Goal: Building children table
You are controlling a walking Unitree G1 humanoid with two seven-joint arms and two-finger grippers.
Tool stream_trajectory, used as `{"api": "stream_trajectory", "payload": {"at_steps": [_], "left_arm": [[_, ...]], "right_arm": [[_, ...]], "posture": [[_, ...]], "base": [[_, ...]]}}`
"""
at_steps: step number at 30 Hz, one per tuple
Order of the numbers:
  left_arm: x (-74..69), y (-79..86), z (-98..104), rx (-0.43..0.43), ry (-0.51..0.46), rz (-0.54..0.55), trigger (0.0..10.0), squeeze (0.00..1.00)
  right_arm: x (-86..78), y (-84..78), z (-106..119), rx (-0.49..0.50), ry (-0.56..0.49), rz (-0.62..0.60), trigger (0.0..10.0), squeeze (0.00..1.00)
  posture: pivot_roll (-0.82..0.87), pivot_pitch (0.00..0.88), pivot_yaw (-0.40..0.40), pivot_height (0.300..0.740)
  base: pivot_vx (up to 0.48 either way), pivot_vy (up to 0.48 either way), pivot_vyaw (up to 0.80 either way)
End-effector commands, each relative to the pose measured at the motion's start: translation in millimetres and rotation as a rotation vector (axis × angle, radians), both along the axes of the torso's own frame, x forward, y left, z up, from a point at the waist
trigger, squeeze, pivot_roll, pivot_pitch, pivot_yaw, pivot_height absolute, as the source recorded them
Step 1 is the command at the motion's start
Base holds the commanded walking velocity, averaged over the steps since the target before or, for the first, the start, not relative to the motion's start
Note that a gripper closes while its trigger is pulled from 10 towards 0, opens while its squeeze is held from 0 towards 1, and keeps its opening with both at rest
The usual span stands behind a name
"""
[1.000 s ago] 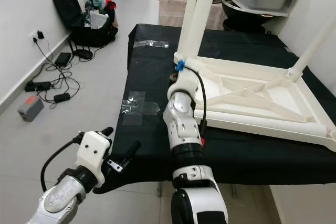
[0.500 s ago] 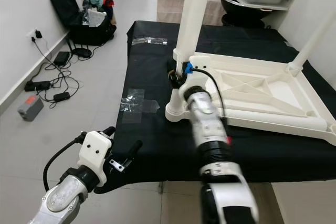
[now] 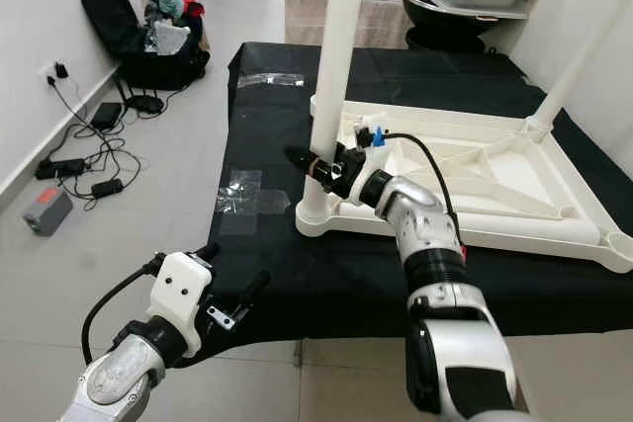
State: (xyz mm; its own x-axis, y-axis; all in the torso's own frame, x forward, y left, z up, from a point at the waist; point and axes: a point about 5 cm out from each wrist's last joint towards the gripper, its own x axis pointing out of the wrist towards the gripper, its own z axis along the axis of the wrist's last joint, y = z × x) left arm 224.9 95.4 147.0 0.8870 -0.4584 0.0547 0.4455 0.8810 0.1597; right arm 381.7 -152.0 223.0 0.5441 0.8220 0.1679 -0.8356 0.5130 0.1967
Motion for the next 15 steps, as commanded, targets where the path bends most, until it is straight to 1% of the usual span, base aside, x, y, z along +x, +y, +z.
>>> {"api": "stream_trajectory", "payload": {"at_steps": [1,4,5,7,8,9,10,11,12,13,15], "left_arm": [[-2.6,-0.8,-3.0,0.015,0.011,-0.014,10.0,0.00],[-2.5,-0.8,-3.2,0.017,0.012,-0.013,10.0,0.00],[-2.5,-0.8,-3.2,0.017,0.012,-0.013,10.0,0.00],[-2.5,-0.9,-2.7,0.015,0.011,-0.013,10.0,0.00],[-2.5,-0.9,-2.7,0.015,0.011,-0.013,10.0,0.00],[-2.6,-0.9,-2.8,0.017,0.011,-0.013,10.0,0.00],[-2.7,-1.0,-2.9,0.018,0.011,-0.013,10.0,0.00],[-2.7,-1.0,-2.9,0.018,0.011,-0.013,10.0,0.00],[-2.6,-0.9,-2.7,0.018,0.011,-0.012,10.0,0.00],[-2.2,-1.0,-2.6,0.017,0.011,-0.011,10.0,0.00],[-2.1,-1.0,-2.6,0.016,0.011,-0.011,10.0,0.00]], "right_arm": [[-6.3,16.3,7.2,-0.008,-0.041,0.213,10.0,0.00],[-5.7,23.7,8.6,-0.056,-0.074,0.240,10.0,0.00],[-5.7,23.7,8.6,-0.056,-0.074,0.240,10.0,0.00],[-5.4,30.5,9.6,-0.093,-0.104,0.256,10.0,0.00],[-5.4,30.5,9.6,-0.093,-0.104,0.256,10.0,0.00],[-4.7,33.4,10.5,-0.115,-0.132,0.244,10.0,0.00],[-4.2,34.8,11.1,-0.128,-0.150,0.234,4.4,0.00],[-4.2,34.8,11.1,-0.128,-0.150,0.234,4.4,0.00],[-2.4,36.8,11.4,-0.148,-0.157,0.212,4.4,0.00],[2.4,39.1,12.3,-0.174,-0.163,0.137,0.0,0.00],[3.5,39.2,12.5,-0.178,-0.164,0.123,0.0,0.00]], "posture": [[0.14,0.086,-0.077,0.740],[0.14,0.087,-0.077,0.740],[0.14,0.087,-0.077,0.740],[0.14,0.093,-0.079,0.740],[0.14,0.093,-0.079,0.740],[0.14,0.095,-0.078,0.740],[0.14,0.095,-0.078,0.740],[0.14,0.095,-0.078,0.740],[0.14,0.097,-0.078,0.740],[0.14,0.098,-0.078,0.740],[0.14,0.098,-0.078,0.740]], "base": [[0.000,0.000,0.00],[0.000,0.000,0.00],[0.000,0.000,0.00],[0.000,0.000,0.00],[0.000,0.000,0.00],[0.000,0.000,0.00],[0.000,0.000,0.00],[0.000,0.000,0.00],[0.000,0.000,0.00],[0.000,0.000,0.00],[0.000,0.000,0.00]]}}
